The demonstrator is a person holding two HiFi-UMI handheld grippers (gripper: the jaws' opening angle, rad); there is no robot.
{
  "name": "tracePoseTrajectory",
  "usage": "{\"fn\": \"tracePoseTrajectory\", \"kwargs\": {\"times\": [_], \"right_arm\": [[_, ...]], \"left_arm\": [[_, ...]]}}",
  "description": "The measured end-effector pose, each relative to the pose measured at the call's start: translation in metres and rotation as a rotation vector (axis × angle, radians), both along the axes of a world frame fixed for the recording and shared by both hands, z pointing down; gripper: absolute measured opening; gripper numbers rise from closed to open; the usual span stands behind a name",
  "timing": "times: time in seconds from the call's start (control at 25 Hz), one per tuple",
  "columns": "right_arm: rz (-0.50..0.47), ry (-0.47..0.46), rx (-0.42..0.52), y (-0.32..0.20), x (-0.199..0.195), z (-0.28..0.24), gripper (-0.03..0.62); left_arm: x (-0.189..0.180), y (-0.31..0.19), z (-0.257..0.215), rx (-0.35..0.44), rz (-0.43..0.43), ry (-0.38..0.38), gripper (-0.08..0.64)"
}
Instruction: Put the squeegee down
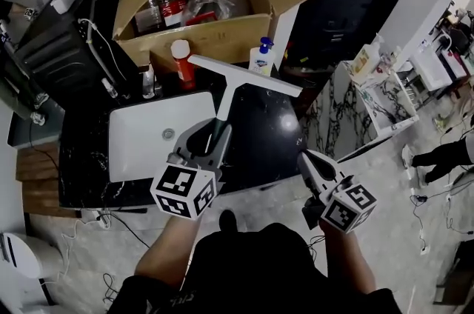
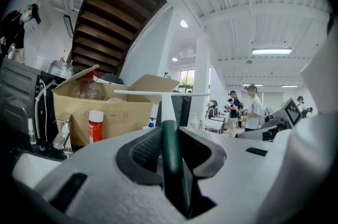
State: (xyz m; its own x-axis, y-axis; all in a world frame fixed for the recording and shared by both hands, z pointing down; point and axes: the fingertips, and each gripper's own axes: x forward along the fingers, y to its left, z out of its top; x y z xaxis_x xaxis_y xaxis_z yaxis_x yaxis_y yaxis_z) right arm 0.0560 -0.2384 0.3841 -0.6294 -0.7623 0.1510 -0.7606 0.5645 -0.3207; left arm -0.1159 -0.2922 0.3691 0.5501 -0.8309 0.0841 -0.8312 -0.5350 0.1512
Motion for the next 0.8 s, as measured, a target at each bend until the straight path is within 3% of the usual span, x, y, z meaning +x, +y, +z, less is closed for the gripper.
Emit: {"fn": "tracePoseTrajectory", "kwargs": {"times": [0.48, 0.8], "right_arm": [[-0.011, -0.014, -0.022, -0.034, 0.051, 0.007, 0.006], [-0.044, -0.025, -0.103, -0.033, 0.063, 0.035, 0.006]], "left_arm": [[0.048, -0.030, 0.011, -0.046, 0.002, -0.023, 0.104], [0.086, -0.047, 0.039, -0.109, 0.038, -0.071, 0.104]]}}
